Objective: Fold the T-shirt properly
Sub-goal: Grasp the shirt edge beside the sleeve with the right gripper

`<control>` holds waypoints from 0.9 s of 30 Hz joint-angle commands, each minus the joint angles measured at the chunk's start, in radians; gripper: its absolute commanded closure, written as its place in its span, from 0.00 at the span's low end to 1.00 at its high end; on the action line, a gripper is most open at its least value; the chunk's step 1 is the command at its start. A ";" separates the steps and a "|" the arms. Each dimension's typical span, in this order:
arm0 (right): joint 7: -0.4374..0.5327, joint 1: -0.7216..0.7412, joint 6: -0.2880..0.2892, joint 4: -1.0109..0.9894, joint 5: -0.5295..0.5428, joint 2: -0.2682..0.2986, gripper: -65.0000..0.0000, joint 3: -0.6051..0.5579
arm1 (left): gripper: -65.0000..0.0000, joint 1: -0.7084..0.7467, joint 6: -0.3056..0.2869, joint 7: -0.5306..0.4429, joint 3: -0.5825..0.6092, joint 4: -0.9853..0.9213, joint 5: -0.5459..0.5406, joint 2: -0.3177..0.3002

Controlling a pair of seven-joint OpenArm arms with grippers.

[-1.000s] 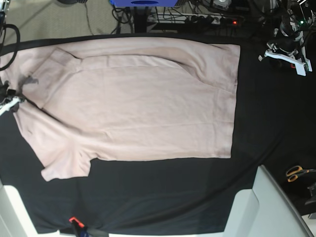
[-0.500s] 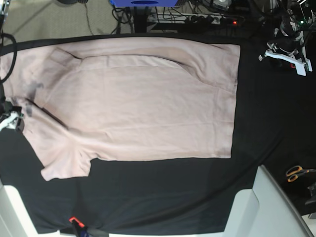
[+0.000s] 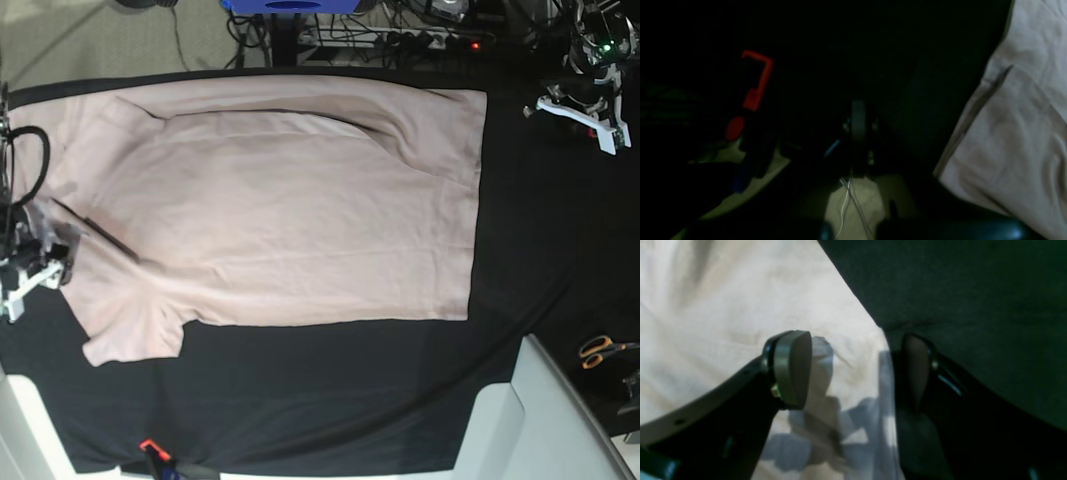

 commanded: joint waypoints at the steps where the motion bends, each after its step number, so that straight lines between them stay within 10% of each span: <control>1: 0.042 0.025 0.002 -0.012 0.009 0.021 0.39 -0.011 | 1.00 0.004 0.001 -0.016 -0.007 0.012 -0.001 -0.013; 7: 0.061 0.020 0.002 -0.021 0.009 0.013 0.45 -0.034 | 1.00 -0.002 0.001 -0.016 -0.007 0.012 -0.001 -0.013; 13: 0.060 0.020 0.002 -0.021 0.010 0.013 1.00 -0.031 | 1.00 -0.005 0.001 -0.016 -0.001 0.012 0.000 -0.013; 27: 0.061 0.020 0.005 -0.020 0.010 0.013 1.00 -0.028 | 1.00 -0.028 0.001 -0.011 0.002 0.009 0.002 -0.021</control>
